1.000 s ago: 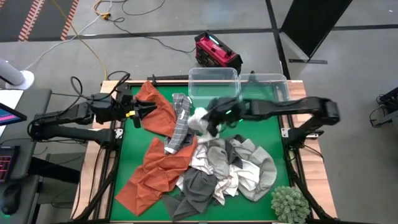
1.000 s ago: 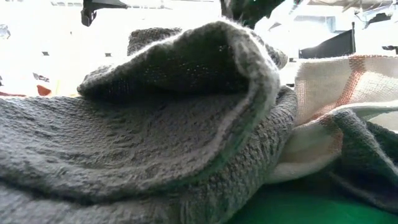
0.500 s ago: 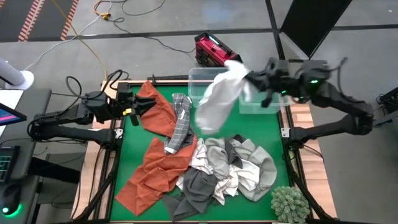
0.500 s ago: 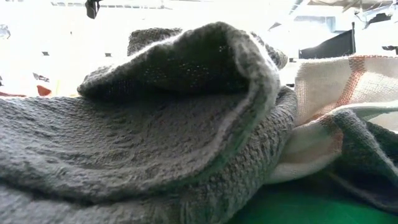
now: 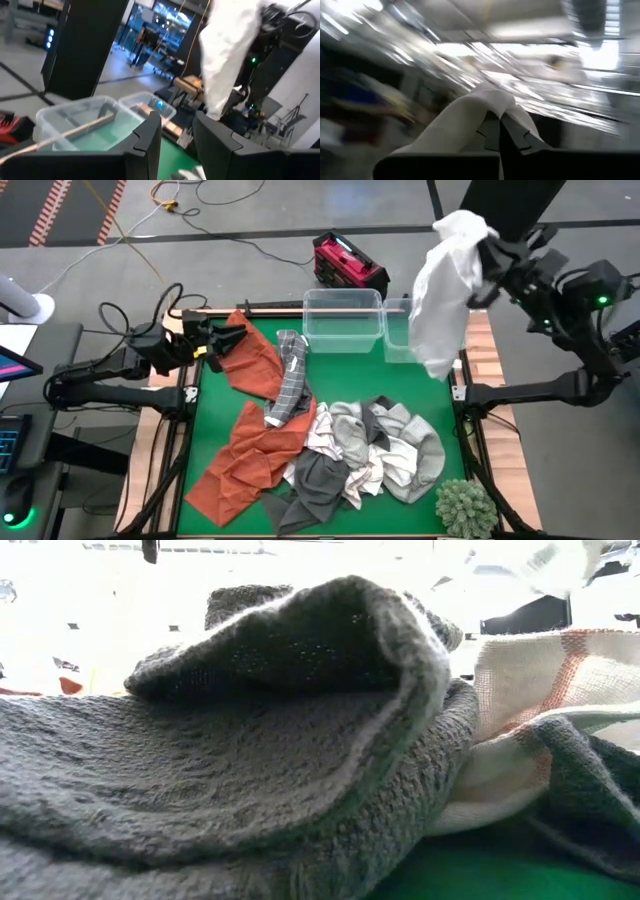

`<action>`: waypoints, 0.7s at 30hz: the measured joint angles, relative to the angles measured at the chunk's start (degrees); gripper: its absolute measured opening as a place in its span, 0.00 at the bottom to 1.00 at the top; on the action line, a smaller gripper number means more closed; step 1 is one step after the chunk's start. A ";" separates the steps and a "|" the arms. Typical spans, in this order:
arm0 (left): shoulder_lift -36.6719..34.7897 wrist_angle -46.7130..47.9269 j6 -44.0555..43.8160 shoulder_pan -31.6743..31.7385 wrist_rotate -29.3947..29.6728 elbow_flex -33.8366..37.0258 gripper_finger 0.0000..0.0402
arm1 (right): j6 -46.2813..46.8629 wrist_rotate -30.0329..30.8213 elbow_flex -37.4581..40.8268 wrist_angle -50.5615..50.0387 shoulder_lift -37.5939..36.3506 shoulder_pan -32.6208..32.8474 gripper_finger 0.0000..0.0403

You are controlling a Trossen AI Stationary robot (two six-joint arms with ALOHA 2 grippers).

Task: Sort towels by color in basket
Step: Put the white towel into the right transparent bin

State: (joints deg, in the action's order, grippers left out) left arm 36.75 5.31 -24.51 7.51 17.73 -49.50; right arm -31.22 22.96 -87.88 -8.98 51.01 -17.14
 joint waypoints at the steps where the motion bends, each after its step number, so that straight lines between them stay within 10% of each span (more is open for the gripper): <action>1: 0.00 -0.57 0.36 0.04 0.18 0.00 0.27 | -2.31 2.66 -0.04 -0.45 0.18 -0.79 0.04; 12: 0.85 -6.62 7.96 0.06 3.98 0.01 0.27 | -12.07 10.75 -0.04 -6.63 5.06 -13.72 0.04; 21: 0.68 -6.39 6.54 0.04 3.96 0.02 0.27 | 7.30 10.64 -0.01 -33.95 4.37 -12.69 0.05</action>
State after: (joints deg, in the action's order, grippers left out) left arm 37.43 -1.08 -17.97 7.55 21.69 -49.47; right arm -23.92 33.60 -87.90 -42.93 55.38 -29.83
